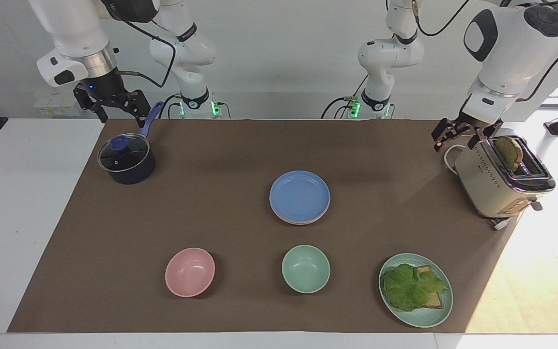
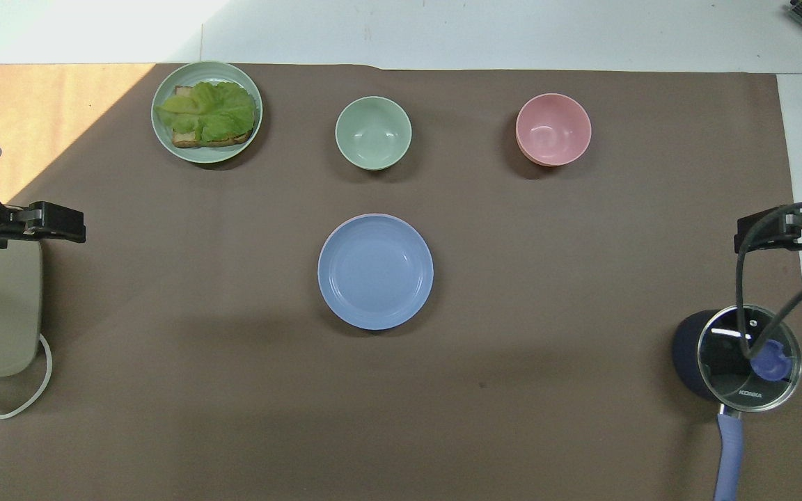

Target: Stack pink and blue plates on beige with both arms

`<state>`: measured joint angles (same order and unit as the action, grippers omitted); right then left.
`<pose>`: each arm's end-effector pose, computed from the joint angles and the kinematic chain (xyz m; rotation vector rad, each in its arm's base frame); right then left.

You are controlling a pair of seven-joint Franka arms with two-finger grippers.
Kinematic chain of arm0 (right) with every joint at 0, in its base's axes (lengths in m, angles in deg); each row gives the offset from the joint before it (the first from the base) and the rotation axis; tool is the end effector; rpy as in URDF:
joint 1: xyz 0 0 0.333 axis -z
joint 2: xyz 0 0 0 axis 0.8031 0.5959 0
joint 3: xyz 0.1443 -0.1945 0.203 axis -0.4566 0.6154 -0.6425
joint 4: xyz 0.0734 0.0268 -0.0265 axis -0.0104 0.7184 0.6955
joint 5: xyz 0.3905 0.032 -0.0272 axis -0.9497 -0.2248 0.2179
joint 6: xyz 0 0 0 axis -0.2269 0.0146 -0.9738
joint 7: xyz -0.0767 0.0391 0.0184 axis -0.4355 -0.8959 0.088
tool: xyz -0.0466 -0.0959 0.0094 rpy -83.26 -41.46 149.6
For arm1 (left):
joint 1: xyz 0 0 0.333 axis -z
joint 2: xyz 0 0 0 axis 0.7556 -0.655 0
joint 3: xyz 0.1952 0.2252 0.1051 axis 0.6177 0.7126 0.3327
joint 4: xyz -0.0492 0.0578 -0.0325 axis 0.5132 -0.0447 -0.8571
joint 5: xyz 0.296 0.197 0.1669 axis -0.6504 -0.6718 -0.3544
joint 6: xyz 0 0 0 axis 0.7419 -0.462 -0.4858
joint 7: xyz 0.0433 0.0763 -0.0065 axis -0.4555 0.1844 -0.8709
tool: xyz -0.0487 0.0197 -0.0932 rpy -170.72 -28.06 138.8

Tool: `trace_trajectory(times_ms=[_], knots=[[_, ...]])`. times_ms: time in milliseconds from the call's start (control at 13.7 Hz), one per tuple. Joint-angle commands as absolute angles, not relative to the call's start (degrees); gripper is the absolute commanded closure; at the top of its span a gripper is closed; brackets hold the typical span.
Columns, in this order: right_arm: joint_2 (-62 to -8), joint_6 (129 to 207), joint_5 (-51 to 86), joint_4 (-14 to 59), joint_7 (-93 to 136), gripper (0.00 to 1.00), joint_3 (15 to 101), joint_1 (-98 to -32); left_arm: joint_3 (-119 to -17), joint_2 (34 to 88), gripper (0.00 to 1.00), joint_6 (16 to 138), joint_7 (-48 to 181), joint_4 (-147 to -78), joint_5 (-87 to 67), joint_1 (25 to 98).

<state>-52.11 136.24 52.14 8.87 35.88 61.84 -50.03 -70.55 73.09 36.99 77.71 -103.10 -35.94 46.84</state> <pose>0.5354 -0.0074 0.6385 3.0658 -0.1779 -0.0545 0.5490 -0.0281 0.5794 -3.1244 -0.0274 -0.0261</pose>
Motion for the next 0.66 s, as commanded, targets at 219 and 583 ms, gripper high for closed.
trace_trajectory(times_ms=[219,583], knots=[[-54.0,137.8,49.5,11.1,35.4,0.0,61.5,-49.6,-70.7,73.5,0.0,36.1,77.7,-103.1,-35.4,46.5],[-54.0,137.9,49.5,11.1,35.1,0.0,61.5,-49.6,-70.7,73.5,0.0,36.1,77.7,-103.1,-35.4,46.5]])
